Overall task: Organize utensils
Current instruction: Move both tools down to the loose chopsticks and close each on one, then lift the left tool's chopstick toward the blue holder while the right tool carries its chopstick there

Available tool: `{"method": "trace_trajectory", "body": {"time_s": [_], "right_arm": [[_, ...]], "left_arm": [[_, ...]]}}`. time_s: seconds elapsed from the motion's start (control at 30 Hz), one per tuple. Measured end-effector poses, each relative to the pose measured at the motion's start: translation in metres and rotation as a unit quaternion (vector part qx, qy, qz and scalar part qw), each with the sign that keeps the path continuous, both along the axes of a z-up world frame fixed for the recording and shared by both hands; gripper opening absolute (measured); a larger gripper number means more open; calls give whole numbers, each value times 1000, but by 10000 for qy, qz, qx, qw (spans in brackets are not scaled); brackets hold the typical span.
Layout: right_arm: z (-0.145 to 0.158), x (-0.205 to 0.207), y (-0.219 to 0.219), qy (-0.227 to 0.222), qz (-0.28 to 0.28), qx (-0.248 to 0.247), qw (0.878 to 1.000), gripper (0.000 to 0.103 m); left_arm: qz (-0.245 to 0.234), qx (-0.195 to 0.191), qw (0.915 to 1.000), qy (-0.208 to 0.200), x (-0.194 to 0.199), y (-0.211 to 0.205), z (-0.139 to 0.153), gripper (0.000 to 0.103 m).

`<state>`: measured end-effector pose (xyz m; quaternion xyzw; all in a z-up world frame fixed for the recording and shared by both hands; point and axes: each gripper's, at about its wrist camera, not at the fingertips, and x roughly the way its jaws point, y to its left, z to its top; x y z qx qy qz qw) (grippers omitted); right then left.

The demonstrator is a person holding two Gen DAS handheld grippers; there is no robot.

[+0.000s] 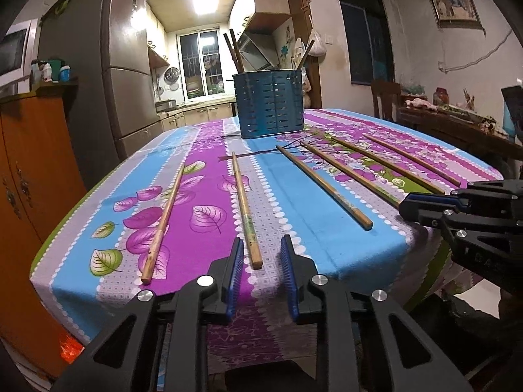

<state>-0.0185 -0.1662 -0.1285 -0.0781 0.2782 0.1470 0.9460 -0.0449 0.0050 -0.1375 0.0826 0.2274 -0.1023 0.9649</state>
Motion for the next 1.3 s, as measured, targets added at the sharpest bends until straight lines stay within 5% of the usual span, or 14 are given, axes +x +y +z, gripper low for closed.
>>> {"method": "trace_trajectory", "body": {"time_s": [0.17, 0.4, 1.3], "right_arm": [[-1, -1, 0, 7, -6, 55, 10000, 8], [-1, -1, -1, -2, -8, 93, 10000, 7], [8, -16, -17, -289, -253, 305, 9988, 5]], "left_arm": [[-94, -92, 9999, -13, 0, 4, -1, 25], [-284, -125, 9995, -57, -1, 5, -2, 12], [-160, -98, 9995, -261, -7, 5, 13, 8]]}}
